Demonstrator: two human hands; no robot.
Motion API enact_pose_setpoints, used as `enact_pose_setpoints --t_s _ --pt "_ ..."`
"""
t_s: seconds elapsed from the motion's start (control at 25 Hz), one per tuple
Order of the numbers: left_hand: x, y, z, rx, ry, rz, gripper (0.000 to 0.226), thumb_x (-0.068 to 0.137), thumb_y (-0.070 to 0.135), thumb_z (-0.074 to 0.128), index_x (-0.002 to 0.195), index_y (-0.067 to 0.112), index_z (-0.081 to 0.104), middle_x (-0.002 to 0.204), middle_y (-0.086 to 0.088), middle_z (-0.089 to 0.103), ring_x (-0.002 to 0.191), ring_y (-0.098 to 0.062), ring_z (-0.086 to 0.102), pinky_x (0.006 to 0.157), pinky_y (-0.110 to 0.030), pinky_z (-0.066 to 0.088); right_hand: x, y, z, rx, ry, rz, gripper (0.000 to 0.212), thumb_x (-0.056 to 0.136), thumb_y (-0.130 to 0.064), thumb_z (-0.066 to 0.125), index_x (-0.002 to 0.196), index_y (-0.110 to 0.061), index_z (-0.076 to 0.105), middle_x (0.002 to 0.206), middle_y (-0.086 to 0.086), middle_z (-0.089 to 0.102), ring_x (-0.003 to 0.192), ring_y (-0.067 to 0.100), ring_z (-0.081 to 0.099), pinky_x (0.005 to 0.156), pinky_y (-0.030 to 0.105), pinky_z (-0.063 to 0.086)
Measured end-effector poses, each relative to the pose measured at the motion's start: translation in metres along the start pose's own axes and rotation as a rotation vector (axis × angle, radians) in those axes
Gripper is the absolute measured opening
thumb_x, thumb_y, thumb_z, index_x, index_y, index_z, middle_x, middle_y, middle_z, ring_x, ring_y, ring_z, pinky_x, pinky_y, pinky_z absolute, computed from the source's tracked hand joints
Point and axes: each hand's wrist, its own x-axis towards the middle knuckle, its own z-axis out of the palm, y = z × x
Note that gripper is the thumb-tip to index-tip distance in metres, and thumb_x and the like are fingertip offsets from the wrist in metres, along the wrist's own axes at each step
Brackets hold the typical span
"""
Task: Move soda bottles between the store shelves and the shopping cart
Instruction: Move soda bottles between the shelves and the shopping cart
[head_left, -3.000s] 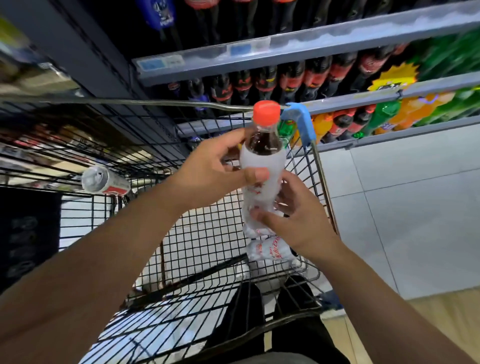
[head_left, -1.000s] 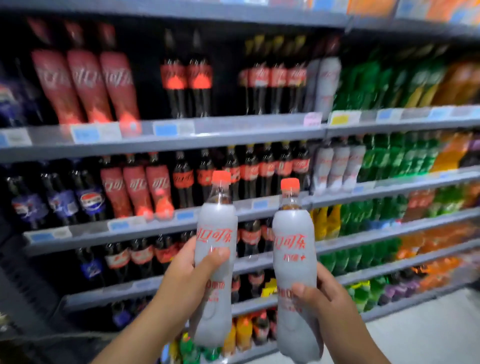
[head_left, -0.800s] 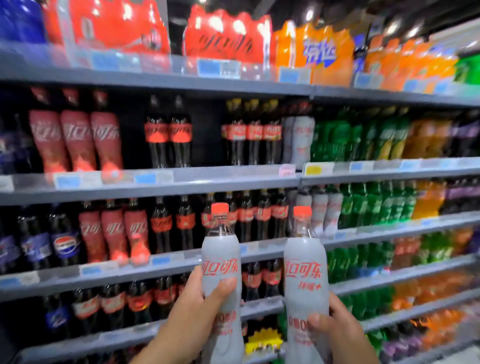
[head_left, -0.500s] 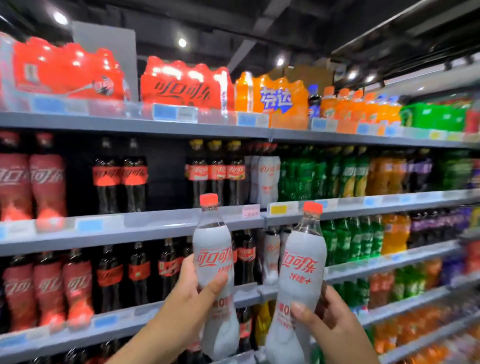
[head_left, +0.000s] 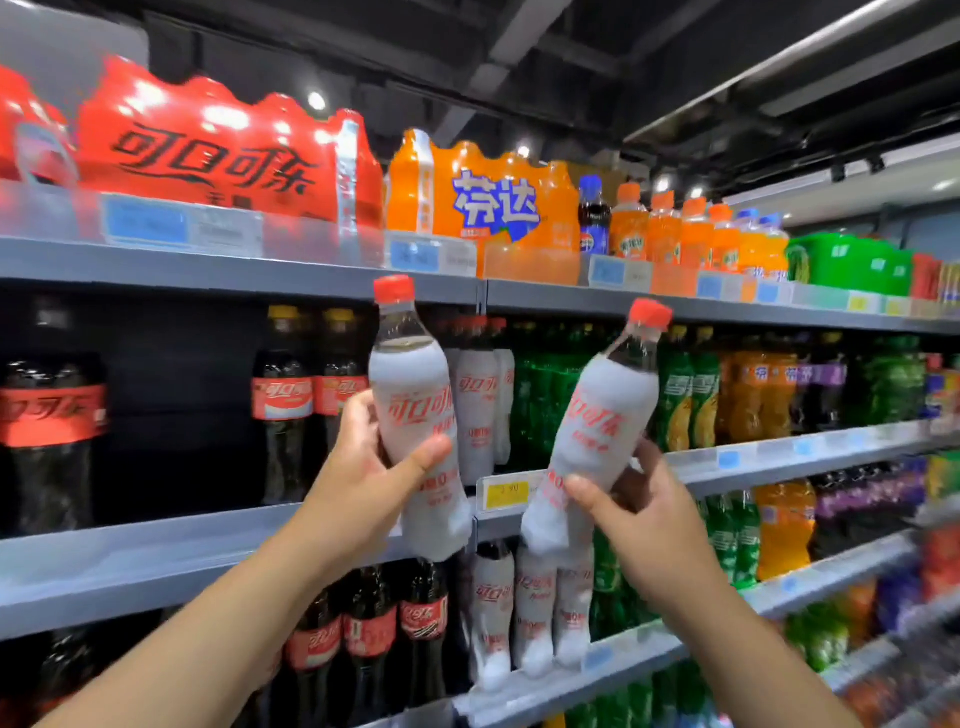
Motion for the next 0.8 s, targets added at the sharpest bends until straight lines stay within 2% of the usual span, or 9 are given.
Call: enact_pose_setpoints --t_s 0.12,0.28,0.36,0.52,0.6,0.72,0.76,0.8 --pt "0.033 -0.014 0.014 0.035 -0.021 0.046 0.078 0.065 0.042 0.081 0.131 0.029 0.041 0.122 0.007 0.069 0.114 -0.007 0.067 0.087 -0.026 0.058 0.050 0.018 -0.008 -0.026 0.054 -0.084 0.049 0.079 -0.036 0.083 0.117 -0.049 0.055 0.106 -0.031 0.072 0.097 -0.007 0.069 0.072 0.013 0.057" --pt "0.060 -0.028 0.036 0.081 0.027 0.118 0.067 0.071 0.025 0.082 0.122 0.036 0.041 0.123 0.001 0.065 0.111 -0.004 0.067 0.080 -0.015 0.056 0.102 0.048 -0.014 -0.009 0.062 -0.127 0.044 0.085 -0.024 0.082 0.119 -0.040 0.058 0.106 -0.024 0.073 0.098 -0.004 0.069 0.081 0.020 0.058" --pt "0.072 -0.032 0.044 0.096 0.075 0.143 0.065 0.070 0.022 0.082 0.118 0.038 0.041 0.120 0.002 0.064 0.108 -0.002 0.067 0.078 -0.013 0.055 0.125 0.062 -0.015 0.004 0.042 -0.142 0.046 0.084 -0.023 0.082 0.122 -0.037 0.059 0.107 -0.022 0.074 0.098 -0.004 0.070 0.078 0.016 0.057" --pt "0.091 -0.042 0.054 0.168 0.128 0.164 0.067 0.068 0.023 0.084 0.118 0.037 0.041 0.119 0.004 0.064 0.109 -0.005 0.068 0.078 -0.016 0.056 0.164 0.086 -0.017 0.015 -0.026 -0.163 0.047 0.084 -0.018 0.082 0.121 -0.035 0.059 0.102 -0.030 0.072 0.092 -0.007 0.069 0.071 0.006 0.052" --pt "0.095 -0.049 0.057 0.202 0.142 0.151 0.068 0.066 0.028 0.084 0.119 0.036 0.041 0.117 0.009 0.066 0.109 -0.005 0.067 0.079 -0.016 0.056 0.179 0.098 -0.017 -0.004 -0.080 -0.162 0.045 0.084 -0.018 0.082 0.118 -0.037 0.059 0.102 -0.028 0.073 0.091 -0.007 0.069 0.071 0.007 0.052" --pt "0.094 -0.064 0.064 0.282 0.172 0.141 0.064 0.068 0.032 0.084 0.119 0.035 0.044 0.114 0.019 0.068 0.108 -0.004 0.068 0.079 -0.014 0.056 0.191 0.115 -0.018 -0.049 -0.177 -0.156 0.045 0.084 -0.023 0.083 0.122 -0.031 0.060 0.107 -0.016 0.075 0.098 -0.001 0.069 0.083 0.019 0.055" --pt "0.092 -0.069 0.065 0.305 0.186 0.139 0.063 0.069 0.033 0.084 0.119 0.034 0.046 0.115 0.018 0.068 0.108 -0.004 0.068 0.079 -0.014 0.056 0.193 0.120 -0.017 -0.065 -0.206 -0.150 0.047 0.083 -0.024 0.083 0.124 -0.027 0.060 0.110 -0.015 0.073 0.101 0.000 0.068 0.085 0.019 0.054" --pt "0.089 -0.073 0.067 0.328 0.200 0.134 0.063 0.068 0.034 0.084 0.119 0.034 0.047 0.115 0.017 0.068 0.109 -0.005 0.068 0.080 -0.014 0.056 0.194 0.124 -0.017 -0.076 -0.235 -0.142 0.049 0.083 -0.025 0.084 0.125 -0.025 0.060 0.112 -0.016 0.072 0.100 -0.004 0.067 0.083 0.014 0.053"
